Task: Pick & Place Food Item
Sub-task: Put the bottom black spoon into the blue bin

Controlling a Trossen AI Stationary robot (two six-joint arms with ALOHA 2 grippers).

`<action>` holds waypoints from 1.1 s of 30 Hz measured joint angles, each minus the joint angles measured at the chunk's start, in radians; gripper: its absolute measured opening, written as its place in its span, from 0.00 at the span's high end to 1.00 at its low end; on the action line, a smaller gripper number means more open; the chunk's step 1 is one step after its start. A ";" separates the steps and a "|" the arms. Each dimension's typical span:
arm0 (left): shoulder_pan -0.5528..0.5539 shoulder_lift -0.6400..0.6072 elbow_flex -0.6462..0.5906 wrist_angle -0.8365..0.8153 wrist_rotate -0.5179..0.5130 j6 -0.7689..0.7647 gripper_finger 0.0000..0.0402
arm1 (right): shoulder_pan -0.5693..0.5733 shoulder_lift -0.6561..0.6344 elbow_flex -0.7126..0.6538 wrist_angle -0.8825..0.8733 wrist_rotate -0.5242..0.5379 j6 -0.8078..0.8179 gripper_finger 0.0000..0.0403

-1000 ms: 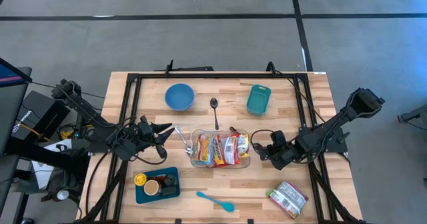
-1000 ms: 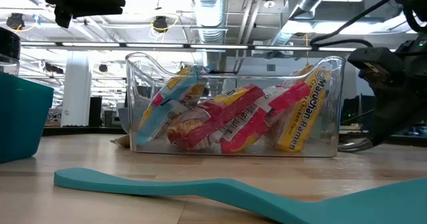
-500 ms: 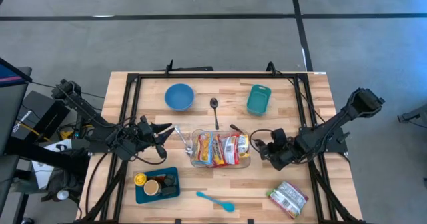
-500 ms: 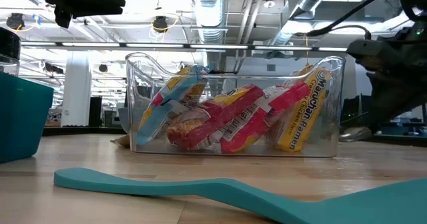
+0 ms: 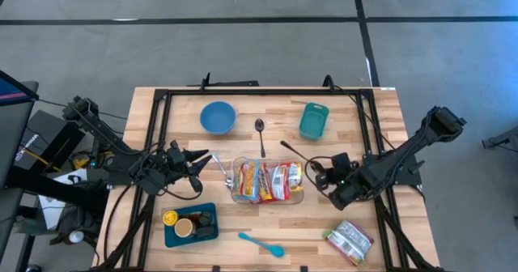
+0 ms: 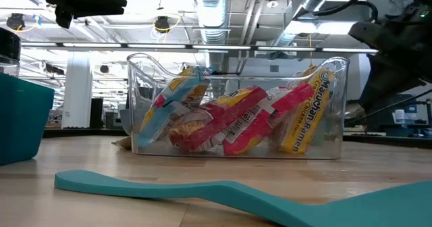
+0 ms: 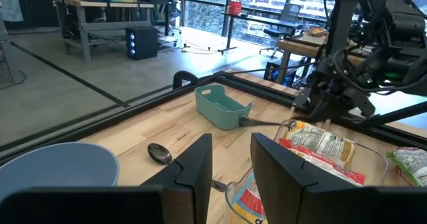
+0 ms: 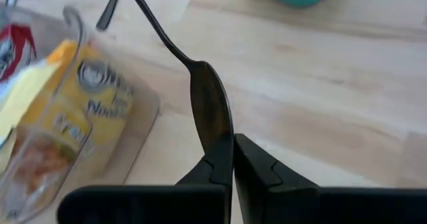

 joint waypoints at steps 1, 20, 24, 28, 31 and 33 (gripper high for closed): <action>0.000 0.000 0.000 0.000 0.000 0.000 0.75 | 0.000 0.000 0.003 -0.014 0.011 0.009 1.00; 0.000 0.000 0.000 0.000 0.000 0.000 0.75 | -0.129 0.000 0.005 -0.118 0.246 0.170 1.00; 0.000 0.000 0.000 0.000 0.000 0.000 0.75 | -0.199 -0.004 0.005 -0.142 0.251 0.169 1.00; 0.000 0.000 0.000 0.000 0.000 0.000 0.75 | -0.268 -0.031 0.005 -0.148 0.256 0.120 1.00; 0.000 0.000 0.000 0.000 0.000 0.000 0.75 | -0.318 -0.068 0.005 -0.142 0.269 0.073 1.00; 0.000 0.000 0.000 0.000 0.000 0.000 0.75 | -0.350 -0.097 0.005 -0.138 0.268 0.035 1.00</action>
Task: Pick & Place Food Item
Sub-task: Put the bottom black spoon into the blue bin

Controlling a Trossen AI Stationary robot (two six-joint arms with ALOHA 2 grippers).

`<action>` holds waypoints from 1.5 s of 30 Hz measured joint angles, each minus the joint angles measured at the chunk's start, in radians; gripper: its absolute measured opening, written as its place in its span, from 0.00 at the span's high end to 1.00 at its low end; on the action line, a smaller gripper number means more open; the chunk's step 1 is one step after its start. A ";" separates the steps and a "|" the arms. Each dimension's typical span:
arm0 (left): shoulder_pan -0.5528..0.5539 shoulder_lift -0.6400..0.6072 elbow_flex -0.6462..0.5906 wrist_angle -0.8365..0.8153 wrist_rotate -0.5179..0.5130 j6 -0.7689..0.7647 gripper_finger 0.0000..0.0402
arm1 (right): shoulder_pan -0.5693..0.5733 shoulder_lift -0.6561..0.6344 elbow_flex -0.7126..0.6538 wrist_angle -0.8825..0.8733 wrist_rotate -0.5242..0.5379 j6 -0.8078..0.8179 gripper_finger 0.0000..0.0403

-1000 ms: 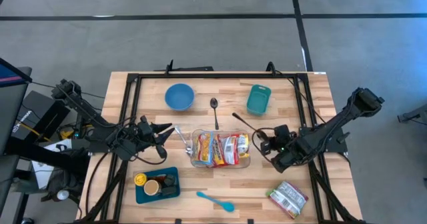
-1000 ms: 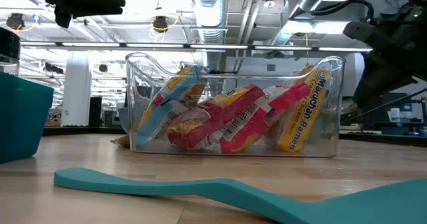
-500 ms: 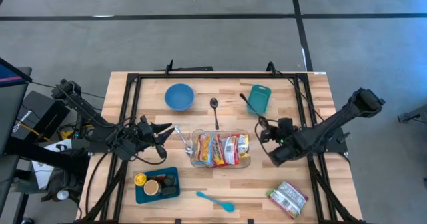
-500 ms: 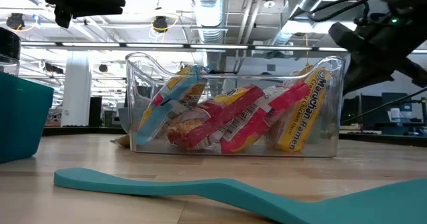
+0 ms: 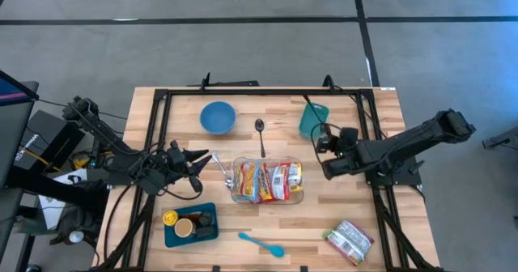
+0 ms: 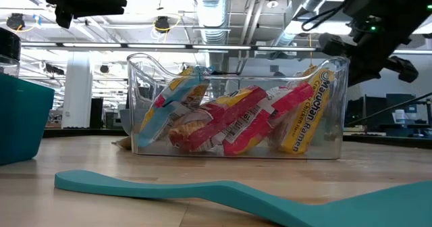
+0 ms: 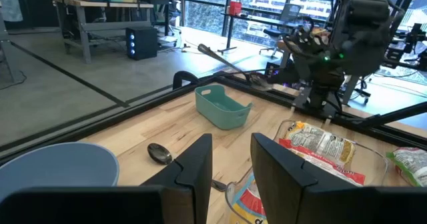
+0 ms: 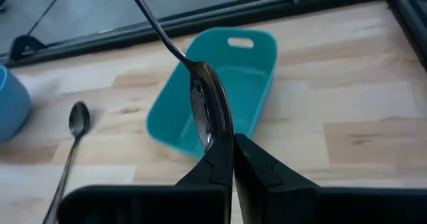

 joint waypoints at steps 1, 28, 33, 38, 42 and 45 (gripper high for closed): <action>0.000 0.000 0.000 0.000 0.000 0.000 0.75 | -0.015 -0.015 0.000 0.005 0.000 -0.018 1.00; 0.000 0.000 0.000 0.000 0.000 0.000 0.75 | -0.433 -0.075 -0.139 0.533 -0.293 -0.442 1.00; 0.000 0.000 0.000 0.000 0.000 0.000 0.75 | -0.447 -0.066 -0.200 0.588 -0.320 -0.414 1.00; 0.000 0.000 0.000 0.000 0.000 0.000 0.75 | -0.447 -0.066 -0.258 0.681 -0.319 -0.389 1.00; 0.000 0.000 0.000 0.000 0.000 0.000 0.75 | -0.453 -0.066 -0.290 0.737 -0.338 -0.378 1.00; 0.000 0.000 0.000 0.000 0.000 0.000 0.75 | -0.460 -0.059 -0.295 0.746 -0.348 -0.379 1.00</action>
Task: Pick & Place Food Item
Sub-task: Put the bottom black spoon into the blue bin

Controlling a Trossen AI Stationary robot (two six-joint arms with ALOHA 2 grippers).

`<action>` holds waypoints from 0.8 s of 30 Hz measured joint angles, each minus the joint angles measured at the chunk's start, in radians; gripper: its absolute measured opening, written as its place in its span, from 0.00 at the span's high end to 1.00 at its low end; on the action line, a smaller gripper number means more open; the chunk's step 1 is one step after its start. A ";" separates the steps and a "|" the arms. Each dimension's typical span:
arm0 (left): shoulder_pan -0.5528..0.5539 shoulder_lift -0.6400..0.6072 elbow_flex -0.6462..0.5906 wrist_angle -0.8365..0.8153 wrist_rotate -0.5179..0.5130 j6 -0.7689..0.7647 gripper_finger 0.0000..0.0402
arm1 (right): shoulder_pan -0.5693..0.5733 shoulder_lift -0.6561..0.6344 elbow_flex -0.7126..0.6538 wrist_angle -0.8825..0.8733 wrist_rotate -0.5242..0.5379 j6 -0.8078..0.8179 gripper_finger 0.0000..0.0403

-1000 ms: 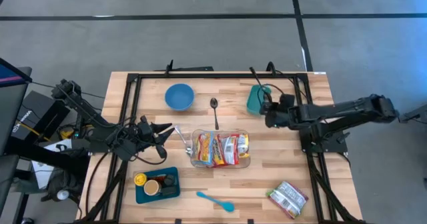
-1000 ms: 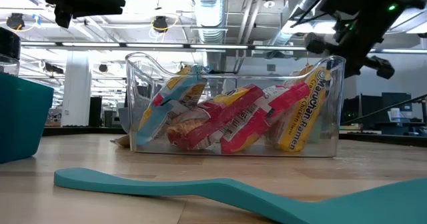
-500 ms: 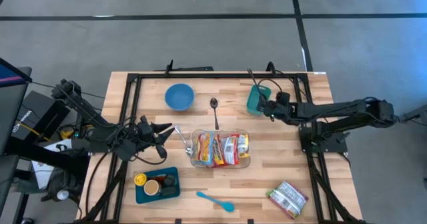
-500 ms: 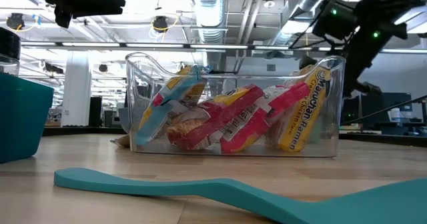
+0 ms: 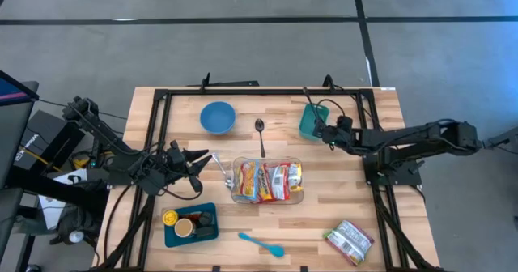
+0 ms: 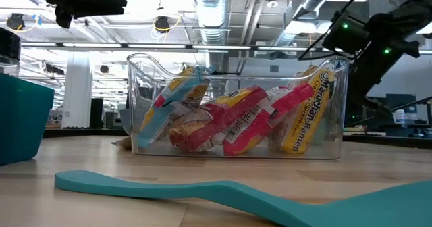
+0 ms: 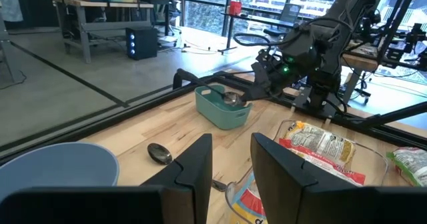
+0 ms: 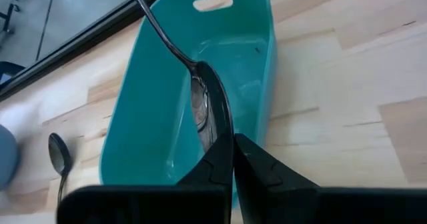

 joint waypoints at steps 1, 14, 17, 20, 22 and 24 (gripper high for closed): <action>0.000 0.000 0.000 0.000 0.000 0.000 0.75 | 0.000 0.001 0.000 0.002 -0.001 -0.002 1.00; 0.000 0.000 0.000 0.000 0.000 0.000 0.75 | -0.032 0.001 0.000 0.002 -0.050 -0.040 1.00; 0.000 0.000 0.000 0.000 0.000 0.000 0.75 | -0.032 0.001 0.000 0.002 -0.054 -0.060 1.00; 0.000 0.000 0.000 0.000 0.000 0.000 0.75 | -0.032 0.001 0.000 0.002 -0.065 -0.064 1.00; 0.000 0.000 0.000 0.000 0.000 0.000 0.75 | -0.036 0.001 0.000 0.002 -0.079 -0.064 1.00; 0.000 0.000 0.000 0.000 0.000 0.000 0.75 | -0.046 0.001 0.000 0.002 -0.099 -0.064 1.00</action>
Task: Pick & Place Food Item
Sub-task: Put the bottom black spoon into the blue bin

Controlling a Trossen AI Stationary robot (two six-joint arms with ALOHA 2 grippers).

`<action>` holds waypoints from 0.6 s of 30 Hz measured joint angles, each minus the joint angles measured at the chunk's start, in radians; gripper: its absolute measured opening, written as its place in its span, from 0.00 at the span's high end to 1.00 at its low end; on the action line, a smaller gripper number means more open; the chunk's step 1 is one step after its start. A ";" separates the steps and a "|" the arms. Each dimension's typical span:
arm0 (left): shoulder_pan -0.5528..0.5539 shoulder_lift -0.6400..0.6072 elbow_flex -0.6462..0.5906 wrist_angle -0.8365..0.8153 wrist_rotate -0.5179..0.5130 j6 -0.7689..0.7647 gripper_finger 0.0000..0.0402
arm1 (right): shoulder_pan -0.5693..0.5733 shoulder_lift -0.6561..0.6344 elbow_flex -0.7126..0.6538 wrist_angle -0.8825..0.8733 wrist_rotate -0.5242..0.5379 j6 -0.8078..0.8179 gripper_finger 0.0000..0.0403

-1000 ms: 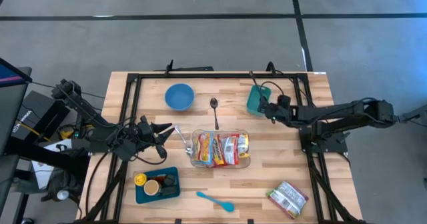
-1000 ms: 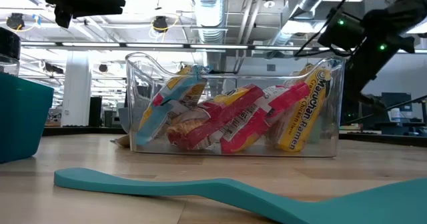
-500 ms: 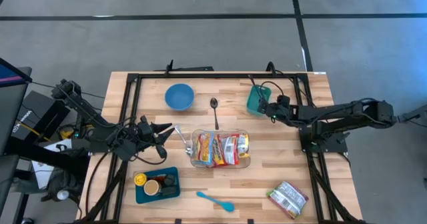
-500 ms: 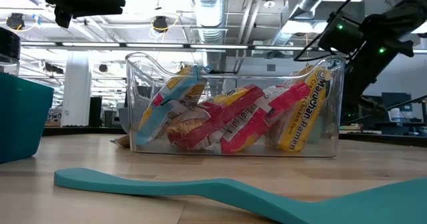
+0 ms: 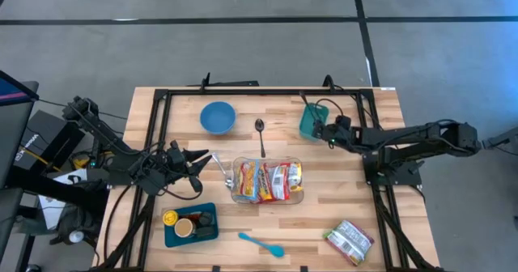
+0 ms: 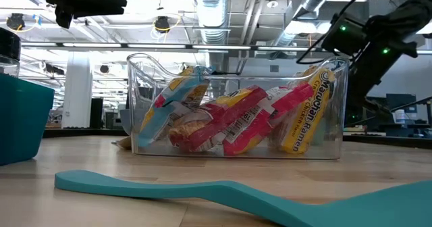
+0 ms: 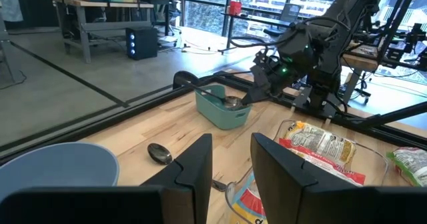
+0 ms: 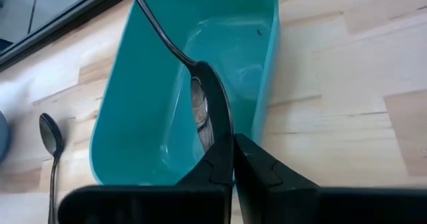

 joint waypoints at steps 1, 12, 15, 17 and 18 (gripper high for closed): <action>0.000 0.000 0.000 0.000 0.000 0.000 0.75 | -0.005 0.000 0.000 0.000 -0.007 0.000 1.00; 0.000 0.000 0.000 0.000 0.000 0.000 0.75 | -0.025 0.000 0.000 -0.003 -0.034 -0.009 1.00; 0.000 0.000 0.000 0.000 0.000 0.000 0.75 | -0.025 0.000 0.000 -0.004 -0.029 -0.026 1.00; 0.000 0.000 0.000 0.000 0.000 0.000 0.75 | -0.025 0.000 0.000 -0.004 -0.029 -0.027 0.99; 0.000 0.000 0.000 0.000 0.000 0.000 0.75 | -0.026 0.000 0.000 -0.003 -0.028 -0.027 0.97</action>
